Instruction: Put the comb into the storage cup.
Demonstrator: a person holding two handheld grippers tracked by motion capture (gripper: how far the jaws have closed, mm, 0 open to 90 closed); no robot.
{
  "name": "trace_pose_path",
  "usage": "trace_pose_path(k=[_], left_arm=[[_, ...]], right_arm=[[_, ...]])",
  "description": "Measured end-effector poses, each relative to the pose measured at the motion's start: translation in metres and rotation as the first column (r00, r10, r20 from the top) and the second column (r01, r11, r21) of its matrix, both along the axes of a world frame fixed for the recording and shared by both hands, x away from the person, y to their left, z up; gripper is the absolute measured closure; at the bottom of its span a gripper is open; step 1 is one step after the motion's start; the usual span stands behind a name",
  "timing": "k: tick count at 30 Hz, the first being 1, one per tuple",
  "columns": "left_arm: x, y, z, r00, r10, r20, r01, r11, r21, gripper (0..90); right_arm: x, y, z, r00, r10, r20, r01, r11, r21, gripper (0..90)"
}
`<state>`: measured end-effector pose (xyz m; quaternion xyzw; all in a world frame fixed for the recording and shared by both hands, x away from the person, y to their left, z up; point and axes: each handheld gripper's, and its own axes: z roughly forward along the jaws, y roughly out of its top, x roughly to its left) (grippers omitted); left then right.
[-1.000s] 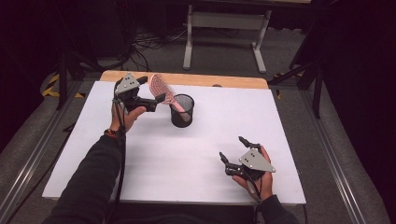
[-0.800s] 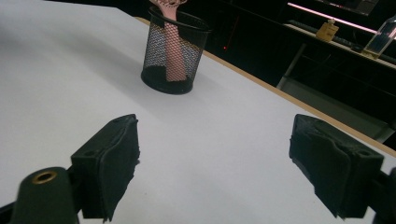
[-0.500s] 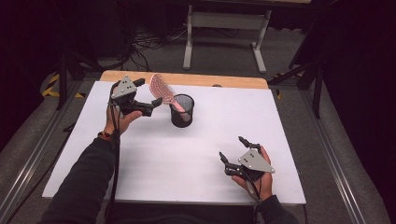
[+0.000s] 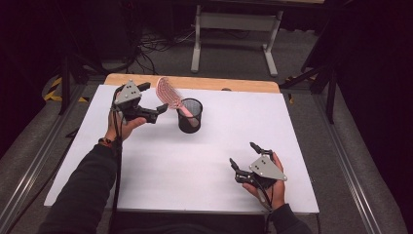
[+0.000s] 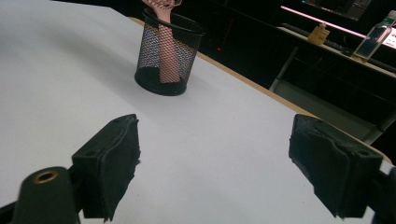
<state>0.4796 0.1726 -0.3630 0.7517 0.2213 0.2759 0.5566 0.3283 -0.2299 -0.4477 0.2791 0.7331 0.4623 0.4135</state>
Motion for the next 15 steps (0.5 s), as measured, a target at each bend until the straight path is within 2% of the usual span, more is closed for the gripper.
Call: trace_pose_path(k=[2,7,11,15], left_arm=[[-0.003,0.001,0.001,1.0,-0.007,0.004,0.007,1.0,-0.004,3.7],[-0.012,0.002,0.002,0.9995,-0.019,0.027,0.018,0.9997,0.019,3.8],[-0.015,0.005,0.002,0.9991,-0.03,0.03,0.03,0.9995,0.01,3.8],[-0.018,0.006,0.002,0.9989,-0.031,0.036,0.03,0.9993,0.02,4.2]], right_arm=[[0.0,0.0,0.0,1.0,-0.002,0.005,0.002,1.0,0.0,16.7],[-0.002,0.001,0.001,0.9999,-0.008,0.013,0.008,1.0,-0.004,16.8],[-0.001,0.001,0.001,0.9998,-0.014,0.015,0.014,0.9999,-0.001,17.0],[-0.002,0.002,0.001,0.9999,-0.004,0.016,0.004,1.0,-0.002,17.0]])
